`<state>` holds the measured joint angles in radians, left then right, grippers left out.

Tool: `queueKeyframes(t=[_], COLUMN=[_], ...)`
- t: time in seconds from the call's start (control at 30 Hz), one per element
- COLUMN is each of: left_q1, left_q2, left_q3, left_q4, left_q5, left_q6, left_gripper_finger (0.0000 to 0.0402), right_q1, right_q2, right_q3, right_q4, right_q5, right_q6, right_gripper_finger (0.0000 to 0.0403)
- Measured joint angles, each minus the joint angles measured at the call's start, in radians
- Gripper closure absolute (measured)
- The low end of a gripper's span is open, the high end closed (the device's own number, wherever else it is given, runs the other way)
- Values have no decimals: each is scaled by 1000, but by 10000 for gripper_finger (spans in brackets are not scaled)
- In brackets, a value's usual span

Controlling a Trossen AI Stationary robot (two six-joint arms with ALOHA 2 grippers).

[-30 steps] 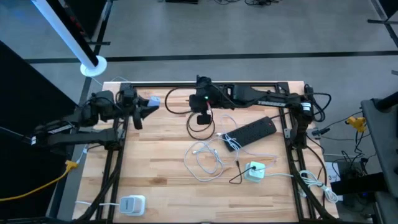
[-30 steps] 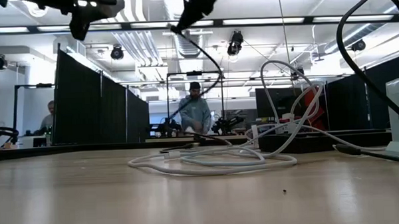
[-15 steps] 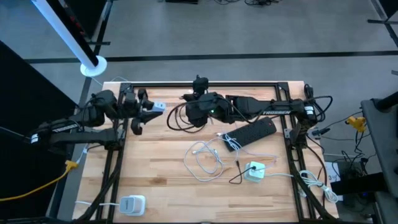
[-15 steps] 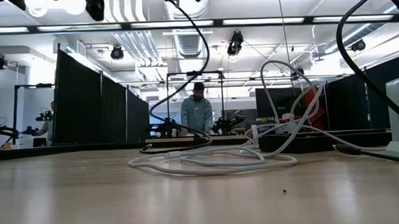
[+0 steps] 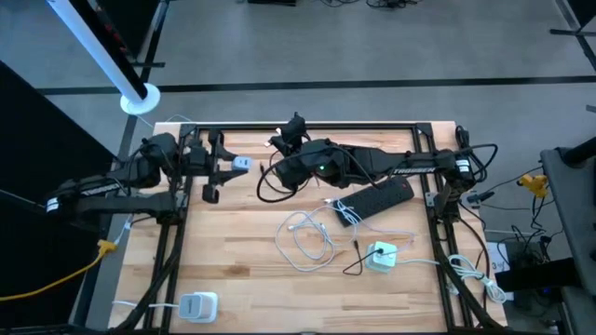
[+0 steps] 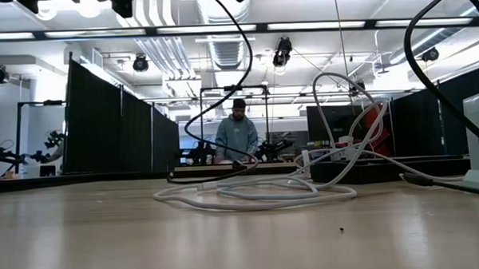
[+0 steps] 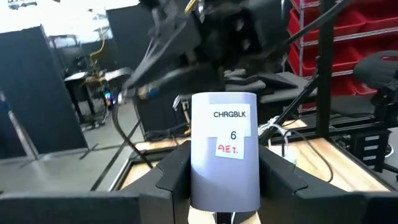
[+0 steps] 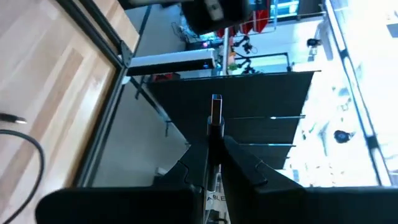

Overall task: Plug in charger cables
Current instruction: Insert the top left black charger cable into the purple charger adapter

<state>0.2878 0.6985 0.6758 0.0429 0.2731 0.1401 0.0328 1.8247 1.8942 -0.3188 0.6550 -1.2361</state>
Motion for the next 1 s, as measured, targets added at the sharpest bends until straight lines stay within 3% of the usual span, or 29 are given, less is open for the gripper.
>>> queueKeyframes(t=[0.1,0.23,0.4,0.63,0.73,0.87,0.93,1.0], left_q1=[-1,0,0,0,-1,-7,-8,-8], left_q2=[20,38,41,40,39,35,35,38], left_q3=[0,0,0,0,0,0,1,1], left_q4=[1,-1,-6,-8,-7,-7,-8,-16], left_q5=[-53,-126,-125,-114,-114,-117,-131,-135], left_q6=[-54,-250,-455,-560,-473,-211,-38,146], left_gripper_finger=[281,281,281,281,281,281,281,281], right_q1=[0,1,3,2,2,-3,-16,-44], right_q2=[-3,-3,-4,-4,-4,-22,-44,-54], right_q3=[0,0,0,0,0,0,8,45], right_q4=[21,23,22,23,22,-50,-147,-298], right_q5=[1,2,2,2,2,-10,-56,-166], right_q6=[-10,13,51,164,307,660,876,1140], right_gripper_finger=[388,388,388,388,388,388,388,388])
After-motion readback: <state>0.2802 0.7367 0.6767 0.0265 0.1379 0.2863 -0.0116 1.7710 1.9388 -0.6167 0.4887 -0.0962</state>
